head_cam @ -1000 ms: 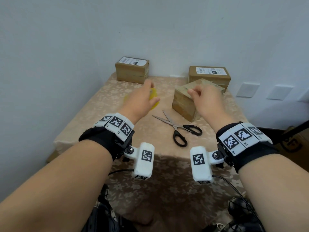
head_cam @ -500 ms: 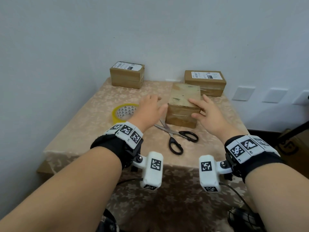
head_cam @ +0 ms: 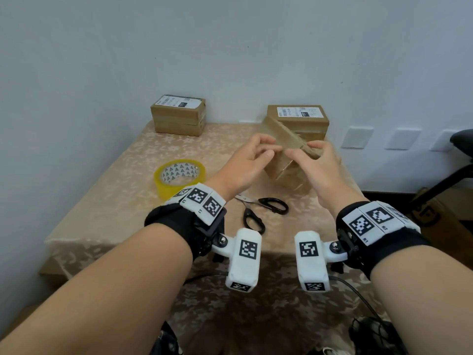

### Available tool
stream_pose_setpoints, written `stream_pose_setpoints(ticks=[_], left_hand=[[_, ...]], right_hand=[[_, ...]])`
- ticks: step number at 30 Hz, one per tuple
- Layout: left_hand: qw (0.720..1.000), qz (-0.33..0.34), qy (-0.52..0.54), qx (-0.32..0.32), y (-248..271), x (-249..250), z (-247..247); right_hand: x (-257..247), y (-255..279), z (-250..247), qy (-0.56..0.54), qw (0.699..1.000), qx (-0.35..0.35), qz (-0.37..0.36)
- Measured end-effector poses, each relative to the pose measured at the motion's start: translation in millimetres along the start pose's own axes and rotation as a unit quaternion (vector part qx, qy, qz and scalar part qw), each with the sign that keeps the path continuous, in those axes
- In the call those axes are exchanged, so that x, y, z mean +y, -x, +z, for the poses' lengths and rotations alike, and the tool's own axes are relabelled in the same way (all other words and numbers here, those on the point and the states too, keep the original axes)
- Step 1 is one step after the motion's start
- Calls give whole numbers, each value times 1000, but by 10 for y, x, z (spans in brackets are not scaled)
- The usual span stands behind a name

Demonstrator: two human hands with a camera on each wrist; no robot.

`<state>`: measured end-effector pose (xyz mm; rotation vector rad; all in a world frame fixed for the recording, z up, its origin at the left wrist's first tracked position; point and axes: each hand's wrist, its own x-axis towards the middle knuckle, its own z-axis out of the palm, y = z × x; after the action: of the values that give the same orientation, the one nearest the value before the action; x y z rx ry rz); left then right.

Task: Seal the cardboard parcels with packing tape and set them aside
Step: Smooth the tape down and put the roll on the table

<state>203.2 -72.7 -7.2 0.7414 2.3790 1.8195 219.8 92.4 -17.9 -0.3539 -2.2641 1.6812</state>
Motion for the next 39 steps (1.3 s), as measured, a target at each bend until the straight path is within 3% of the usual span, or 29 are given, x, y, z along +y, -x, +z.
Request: stream_pose_setpoints(ticks=[2,4,6,8,10,13,17,21,24,26,31,33,36,39], left_hand=[[996,8,-80,36,-20,-5,-48],[980,-17,-154,127,-48,-43,-154],[978,-70,-95,172,-47,-71,-297],[984,-126,12,129,-31,-77,-363],[984,-130,70,96,-26,-76,-340],[979,-74,126,139,-40,-65,-300],[982,-17,126,140,-60,-31,-245],[970,-35,161,179,-106,29,-219],[969,-52,138,197,-116,10,-247],[974,-30,109,197,-95,-13,-268],[993,61,12,97,-26,-79,-368],[992,76,-35,93,-2,-87,-355],[988,91,-48,117,31,-47,-324],[975,106,-68,182,36,31,-338]], right_hand=[[-28,2,-11,-72,997,-19,-3],[-50,-5,-50,-109,993,-50,-5],[-75,8,-103,-142,987,-78,-16],[-65,11,-140,-169,980,-105,-16],[-57,8,-156,-184,974,-133,-7],[-47,-52,-179,-225,965,-126,45],[-77,-66,-173,-253,950,-153,98],[-161,-129,-168,-369,924,-73,65],[-167,-125,-145,-264,964,4,-25],[-149,-104,-100,-192,978,-13,-75],[-175,-64,-30,-126,983,-28,-133],[-196,-69,-16,-108,983,-23,-143],[-236,-60,19,-106,985,9,-139],[-228,-30,81,-95,983,53,-145]])
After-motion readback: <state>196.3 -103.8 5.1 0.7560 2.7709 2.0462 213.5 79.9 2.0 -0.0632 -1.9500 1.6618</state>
